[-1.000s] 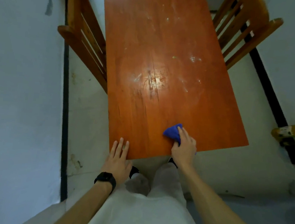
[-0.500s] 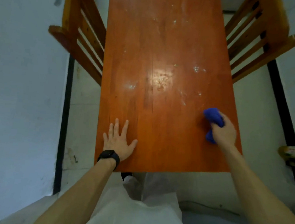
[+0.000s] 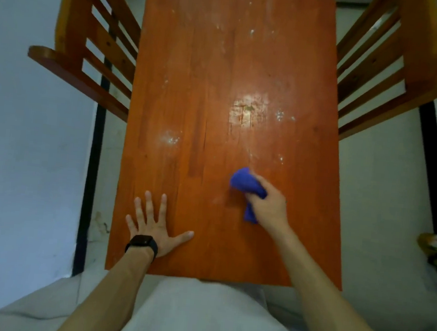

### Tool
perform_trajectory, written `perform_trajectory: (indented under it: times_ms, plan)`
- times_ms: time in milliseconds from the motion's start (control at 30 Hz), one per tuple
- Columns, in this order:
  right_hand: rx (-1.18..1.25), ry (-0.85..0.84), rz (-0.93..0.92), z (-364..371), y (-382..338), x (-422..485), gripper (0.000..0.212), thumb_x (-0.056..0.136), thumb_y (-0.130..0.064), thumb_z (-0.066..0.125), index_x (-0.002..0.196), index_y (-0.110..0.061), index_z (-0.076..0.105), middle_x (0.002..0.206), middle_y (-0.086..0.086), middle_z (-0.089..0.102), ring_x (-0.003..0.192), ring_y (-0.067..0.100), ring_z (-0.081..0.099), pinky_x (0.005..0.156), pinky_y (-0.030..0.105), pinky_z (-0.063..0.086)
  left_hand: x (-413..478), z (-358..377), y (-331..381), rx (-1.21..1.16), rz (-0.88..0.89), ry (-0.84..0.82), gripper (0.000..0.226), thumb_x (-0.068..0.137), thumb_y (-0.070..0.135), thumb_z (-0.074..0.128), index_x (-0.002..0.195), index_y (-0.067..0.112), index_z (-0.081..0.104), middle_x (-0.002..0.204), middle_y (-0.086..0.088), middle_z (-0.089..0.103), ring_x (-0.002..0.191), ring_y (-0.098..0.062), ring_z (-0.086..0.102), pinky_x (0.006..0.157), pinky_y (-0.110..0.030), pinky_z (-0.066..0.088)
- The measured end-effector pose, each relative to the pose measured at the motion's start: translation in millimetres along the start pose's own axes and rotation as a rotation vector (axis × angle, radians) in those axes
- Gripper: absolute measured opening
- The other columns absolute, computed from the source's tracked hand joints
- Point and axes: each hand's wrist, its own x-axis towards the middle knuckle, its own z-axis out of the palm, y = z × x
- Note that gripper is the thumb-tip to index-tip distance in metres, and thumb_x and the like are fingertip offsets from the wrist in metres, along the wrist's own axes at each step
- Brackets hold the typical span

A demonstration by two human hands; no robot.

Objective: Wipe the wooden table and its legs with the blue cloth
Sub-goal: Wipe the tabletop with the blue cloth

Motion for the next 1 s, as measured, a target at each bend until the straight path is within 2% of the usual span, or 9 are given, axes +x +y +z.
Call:
perform_trajectory:
  times_ms: [133, 233, 400, 500, 567, 667, 767, 867, 1000]
  plan:
    - [-0.197, 0.439, 0.225, -93.3, 35.1, 50.3, 0.052, 0.088, -0.011, 0.056, 0.139, -0.023, 0.052, 0.129, -0.002, 0.06, 0.118, 0.015, 0.055, 0.109, 0.035, 0.039, -0.8, -2.0, 1.0, -0.001, 0.001, -0.016, 0.134, 0.04, 0.107, 0.019, 0.126, 0.036, -0.055, 0.132, -0.005, -0.065, 0.131, -0.036, -0.049, 0.113, -0.062, -0.019]
    - [-0.387, 0.534, 0.317, -71.1, 46.9, 45.2, 0.063, 0.088, -0.013, 0.053, 0.148, -0.025, 0.039, 0.15, 0.002, 0.045, 0.129, 0.029, 0.045, 0.111, 0.047, 0.033, -0.7, -2.3, 2.1, -0.002, -0.002, -0.026, 0.133, 0.049, 0.105, 0.028, 0.128, 0.035, -0.054, 0.13, -0.005, -0.066, 0.128, -0.035, -0.051, 0.115, -0.061, -0.018]
    - [-0.477, 0.062, -0.078, 26.2, 19.2, -5.3, 0.069, 0.078, -0.011, 0.054, 0.144, -0.028, 0.048, 0.149, -0.01, 0.046, 0.118, 0.021, 0.041, 0.1, 0.038, 0.036, -2.8, -5.1, 0.8, -0.001, -0.012, -0.028, 0.137, 0.025, 0.108, 0.002, 0.126, 0.035, -0.056, 0.132, -0.005, -0.065, 0.133, -0.037, -0.047, 0.114, -0.062, -0.016]
    - [-0.224, -0.29, -0.148, 10.2, 5.9, 13.4, 0.062, 0.079, 0.003, 0.059, 0.136, -0.024, 0.059, 0.135, -0.016, 0.053, 0.125, 0.012, 0.05, 0.107, 0.015, 0.032, -2.0, -3.1, 1.1, -0.013, -0.007, -0.017, 0.135, 0.038, 0.107, 0.015, 0.127, 0.035, -0.055, 0.132, -0.005, -0.065, 0.131, -0.036, -0.049, 0.115, -0.062, -0.017]
    - [-0.129, -0.085, -0.007, -23.5, 2.2, 40.3, 0.056, 0.085, 0.003, 0.06, 0.136, -0.02, 0.058, 0.128, -0.014, 0.055, 0.121, 0.007, 0.052, 0.104, 0.009, 0.031, -0.9, -1.8, -0.7, -0.013, 0.005, -0.013, 0.133, 0.048, 0.105, 0.025, 0.129, 0.035, -0.054, 0.132, -0.005, -0.065, 0.133, -0.036, -0.048, 0.114, -0.062, -0.018]
    - [-0.163, 0.415, 0.206, -78.1, -1.5, 72.5, 0.055, 0.091, -0.004, 0.054, 0.143, -0.021, 0.049, 0.137, 0.001, 0.056, 0.128, 0.02, 0.05, 0.115, 0.038, 0.033, 0.3, -0.2, -2.8, -0.017, 0.019, -0.009, 0.131, 0.055, 0.104, 0.029, 0.128, 0.034, -0.054, 0.132, -0.005, -0.065, 0.133, -0.036, -0.048, 0.114, -0.062, -0.019]
    - [-0.245, 0.559, 0.33, -60.3, -2.6, 73.0, 0.058, 0.095, -0.005, 0.049, 0.15, -0.016, 0.036, 0.153, 0.006, 0.04, 0.137, 0.031, 0.037, 0.114, 0.037, 0.021, 1.8, -0.4, -3.5, -0.021, 0.021, -0.005, 0.131, 0.055, 0.104, 0.029, 0.128, 0.035, -0.055, 0.132, -0.005, -0.065, 0.133, -0.036, -0.049, 0.114, -0.062, -0.019]
    - [-0.495, 0.323, 0.058, 1.3, -2.8, 45.9, 0.07, 0.084, -0.007, 0.055, 0.149, -0.025, 0.037, 0.154, -0.002, 0.04, 0.13, 0.029, 0.04, 0.107, 0.046, 0.033, 1.8, -1.0, -4.4, -0.012, 0.013, -0.008, 0.131, 0.055, 0.105, 0.029, 0.127, 0.035, -0.055, 0.131, -0.005, -0.065, 0.132, -0.035, -0.05, 0.114, -0.062, -0.019]
    - [-0.565, -0.338, -0.403, 50.9, -11.8, 9.7, 0.069, 0.077, -0.003, 0.058, 0.142, -0.028, 0.051, 0.146, -0.009, 0.049, 0.125, 0.02, 0.046, 0.108, 0.036, 0.037, 1.4, -0.2, -2.6, -0.018, -0.002, -0.005, 0.132, 0.055, 0.104, 0.031, 0.128, 0.035, -0.054, 0.13, -0.005, -0.066, 0.123, -0.034, -0.055, 0.114, -0.062, -0.017]
